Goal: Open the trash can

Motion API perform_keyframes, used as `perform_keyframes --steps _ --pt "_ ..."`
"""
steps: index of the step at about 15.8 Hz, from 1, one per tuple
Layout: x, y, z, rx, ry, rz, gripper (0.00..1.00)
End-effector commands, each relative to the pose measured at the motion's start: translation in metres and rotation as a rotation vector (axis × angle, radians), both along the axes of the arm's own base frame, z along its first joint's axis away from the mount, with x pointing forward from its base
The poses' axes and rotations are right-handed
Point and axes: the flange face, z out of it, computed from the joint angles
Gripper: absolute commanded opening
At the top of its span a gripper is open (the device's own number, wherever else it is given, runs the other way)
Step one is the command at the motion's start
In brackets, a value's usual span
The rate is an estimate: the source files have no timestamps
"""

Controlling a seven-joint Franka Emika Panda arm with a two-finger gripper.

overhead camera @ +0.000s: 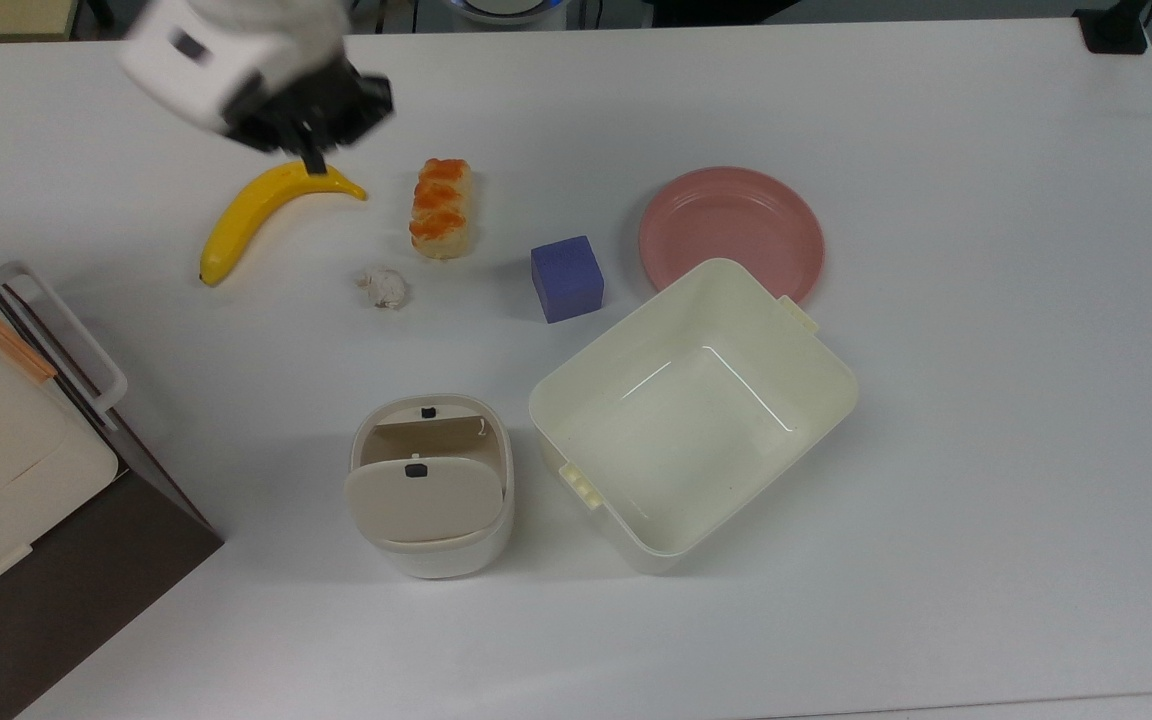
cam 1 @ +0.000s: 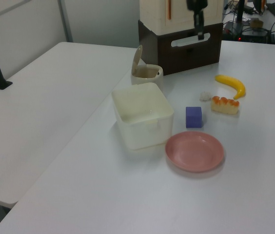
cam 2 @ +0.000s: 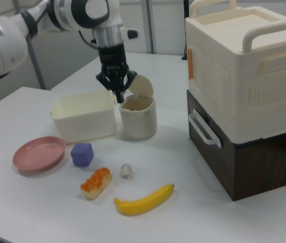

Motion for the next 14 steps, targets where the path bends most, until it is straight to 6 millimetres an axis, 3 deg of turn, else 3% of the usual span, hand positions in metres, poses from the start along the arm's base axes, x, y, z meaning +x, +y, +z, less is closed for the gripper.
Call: perform_keyframes --steps 1,3,6,7,8,9,10,14 --pt "-0.031 -0.026 0.026 0.122 -0.041 -0.040 0.00" --pt "-0.033 -0.031 0.032 0.139 -0.058 -0.056 0.00" --pt "-0.034 -0.037 0.037 0.153 -0.088 -0.115 0.26" --pt "-0.033 -0.036 0.041 0.149 -0.112 -0.139 0.45" --pt "-0.035 -0.036 0.039 0.145 -0.129 -0.167 0.74" --pt "-0.038 -0.036 0.044 0.140 -0.152 -0.179 0.96" --pt "-0.041 -0.035 0.044 0.140 -0.165 -0.179 1.00" --pt "-0.052 -0.030 0.053 0.135 -0.178 -0.187 1.00"
